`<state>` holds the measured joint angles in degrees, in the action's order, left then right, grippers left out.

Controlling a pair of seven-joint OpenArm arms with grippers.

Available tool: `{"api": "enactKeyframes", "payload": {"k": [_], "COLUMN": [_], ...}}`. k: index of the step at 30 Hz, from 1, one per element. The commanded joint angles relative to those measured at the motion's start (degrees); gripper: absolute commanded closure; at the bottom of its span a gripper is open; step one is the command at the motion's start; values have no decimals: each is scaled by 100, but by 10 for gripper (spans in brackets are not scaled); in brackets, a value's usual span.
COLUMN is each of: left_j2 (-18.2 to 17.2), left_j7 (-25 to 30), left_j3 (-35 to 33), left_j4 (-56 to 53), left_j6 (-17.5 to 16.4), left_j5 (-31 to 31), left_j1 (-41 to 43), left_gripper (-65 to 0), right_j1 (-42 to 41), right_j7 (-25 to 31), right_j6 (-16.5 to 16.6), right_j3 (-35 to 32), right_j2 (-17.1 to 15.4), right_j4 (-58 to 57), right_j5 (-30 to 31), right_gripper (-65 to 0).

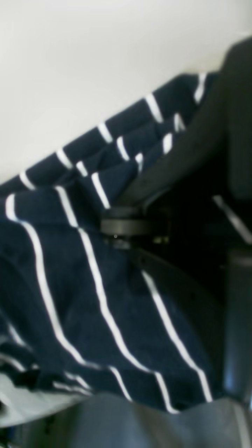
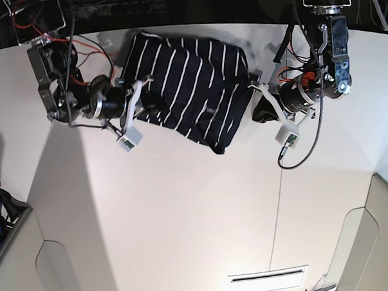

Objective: Fold the T-shirt properly
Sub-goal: 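Grasp the bundle edges with both grippers and square it into a rectangle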

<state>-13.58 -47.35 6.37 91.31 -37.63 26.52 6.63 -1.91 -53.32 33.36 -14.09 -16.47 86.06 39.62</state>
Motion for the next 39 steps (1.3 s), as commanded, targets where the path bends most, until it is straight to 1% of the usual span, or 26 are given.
{"api": "enactKeyframes", "payload": {"k": [1,5,9,11,14,17,20,22,25,28,31,33,39], "left_j2": [-46,-240,-461,-503,-516,-514,-514,-514,-514,-516,-514,-514,-514], "left_j7": [37,-9,-133,-232,-450,-649,-645,-647,-643,-452,-92,101,109], "left_j3": [20,72,404,669,986,973,686,380,-151,-619,-929,-1029,-1082], "left_j4": [74,435,1115,1519,2214,2839,3185,3200,3139,3045,2732,2404,1320], "left_j6": [79,98,98,81,-237,-237,-237,-237,-237,-237,-63,-52,-48], "left_j5": [42,299,581,780,1322,1937,2107,2052,1722,1158,531,341,273], "left_j1": [-111,-61,435,763,1274,1897,2439,2610,2656,2656,2629,2461,1309], "left_gripper": [-16,-16,-16,-16,-16,-16,-16,-16,-16,-16,-16,-16,-16], "right_j1": [11,146,142,103,-17,-79,-79,-79,-79,-74,-74,-74,44], "right_j7": [35,39,59,79,76,79,79,81,83,76,72,72,55], "right_j6": [50,48,50,50,50,50,50,50,50,50,50,50,50], "right_j3": [31,168,555,778,1095,1338,1414,1412,1412,1412,1412,1412,1412], "right_j2": [-15,52,129,125,125,122,122,125,125,125,125,125,122], "right_j4": [223,450,450,450,448,448,448,448,448,446,446,446,446], "right_j5": [85,-63,-105,-79,-81,-76,-81,-74,-79,-83,-81,-81,-81], "right_gripper": [0,0,0,0,0,0,0,0,0,0,0,0,0]}}
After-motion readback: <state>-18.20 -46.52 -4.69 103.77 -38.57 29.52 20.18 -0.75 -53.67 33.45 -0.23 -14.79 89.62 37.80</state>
